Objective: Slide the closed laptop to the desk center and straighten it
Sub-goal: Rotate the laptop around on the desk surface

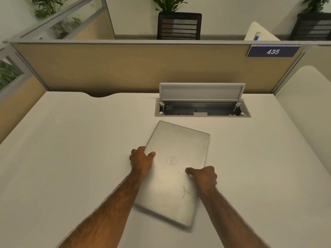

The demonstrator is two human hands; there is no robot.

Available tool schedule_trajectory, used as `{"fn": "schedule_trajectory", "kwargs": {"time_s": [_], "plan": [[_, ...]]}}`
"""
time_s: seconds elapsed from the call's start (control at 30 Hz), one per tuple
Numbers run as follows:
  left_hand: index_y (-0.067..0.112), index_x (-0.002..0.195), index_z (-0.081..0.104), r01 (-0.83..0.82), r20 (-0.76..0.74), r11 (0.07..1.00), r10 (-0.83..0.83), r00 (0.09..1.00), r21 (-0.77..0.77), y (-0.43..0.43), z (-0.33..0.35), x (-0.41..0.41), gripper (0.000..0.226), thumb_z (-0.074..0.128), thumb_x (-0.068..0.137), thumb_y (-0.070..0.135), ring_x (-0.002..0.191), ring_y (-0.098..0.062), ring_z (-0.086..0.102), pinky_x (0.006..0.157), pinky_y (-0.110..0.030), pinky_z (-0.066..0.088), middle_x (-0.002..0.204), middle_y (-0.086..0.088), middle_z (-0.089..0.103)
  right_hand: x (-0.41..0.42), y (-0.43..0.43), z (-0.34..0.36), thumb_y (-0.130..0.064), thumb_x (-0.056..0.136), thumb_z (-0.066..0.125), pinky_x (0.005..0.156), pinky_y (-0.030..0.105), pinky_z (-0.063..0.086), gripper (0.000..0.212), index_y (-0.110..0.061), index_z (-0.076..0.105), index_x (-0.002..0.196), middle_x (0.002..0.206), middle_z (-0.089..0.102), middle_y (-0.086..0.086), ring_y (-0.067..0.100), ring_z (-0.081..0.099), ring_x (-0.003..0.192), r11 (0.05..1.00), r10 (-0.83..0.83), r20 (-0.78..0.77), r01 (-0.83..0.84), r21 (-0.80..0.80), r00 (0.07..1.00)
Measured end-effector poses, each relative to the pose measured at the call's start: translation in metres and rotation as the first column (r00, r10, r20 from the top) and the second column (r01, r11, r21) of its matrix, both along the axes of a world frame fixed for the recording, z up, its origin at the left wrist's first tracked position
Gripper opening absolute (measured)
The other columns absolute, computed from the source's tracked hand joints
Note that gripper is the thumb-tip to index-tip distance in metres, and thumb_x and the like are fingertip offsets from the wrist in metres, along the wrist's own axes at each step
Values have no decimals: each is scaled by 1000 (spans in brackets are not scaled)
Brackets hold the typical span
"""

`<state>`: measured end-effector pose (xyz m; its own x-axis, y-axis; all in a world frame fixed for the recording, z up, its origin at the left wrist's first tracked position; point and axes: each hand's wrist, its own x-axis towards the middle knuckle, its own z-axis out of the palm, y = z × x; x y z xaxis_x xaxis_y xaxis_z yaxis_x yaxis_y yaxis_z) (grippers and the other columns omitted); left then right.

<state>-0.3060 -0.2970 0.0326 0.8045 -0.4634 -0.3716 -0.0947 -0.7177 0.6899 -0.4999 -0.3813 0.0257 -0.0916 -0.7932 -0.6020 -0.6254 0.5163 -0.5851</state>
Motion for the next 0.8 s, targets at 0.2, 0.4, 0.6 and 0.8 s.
{"fn": "schedule_trajectory", "kwargs": {"time_s": [0.2,0.4,0.6,0.8], "plan": [[8,134,59,-56,-17,998,56,998,-30,2,6,-4,54,72,87,33,126,-38,52,105,-43,46,134,-18,52,-3,-8,-2,-50,41,88,70,39,55,91,0,57,111,112,65,21,40,66,99,1000,7,72,-5,-21,997],[8,134,58,-150,-55,985,146,988,-87,8,8,-10,57,75,85,32,124,-38,54,103,-48,49,135,-17,52,-1,-32,5,-53,44,88,48,28,31,79,-6,55,97,103,62,18,31,55,79,991,98,60,-92,-99,993],[8,133,52,-277,-95,950,265,959,-144,17,11,-28,57,76,85,26,126,-38,51,104,-47,46,135,-16,50,12,-60,18,-55,43,87,49,29,28,71,-15,45,84,91,50,9,27,48,76,967,191,22,-185,-176,981],[5,125,53,-371,-120,910,353,928,-187,25,12,-42,50,77,84,21,120,-39,53,101,-47,47,129,-16,51,23,-78,22,-58,38,87,58,33,48,69,-12,54,77,88,63,7,31,63,78,940,289,35,-277,-200,957]]}}
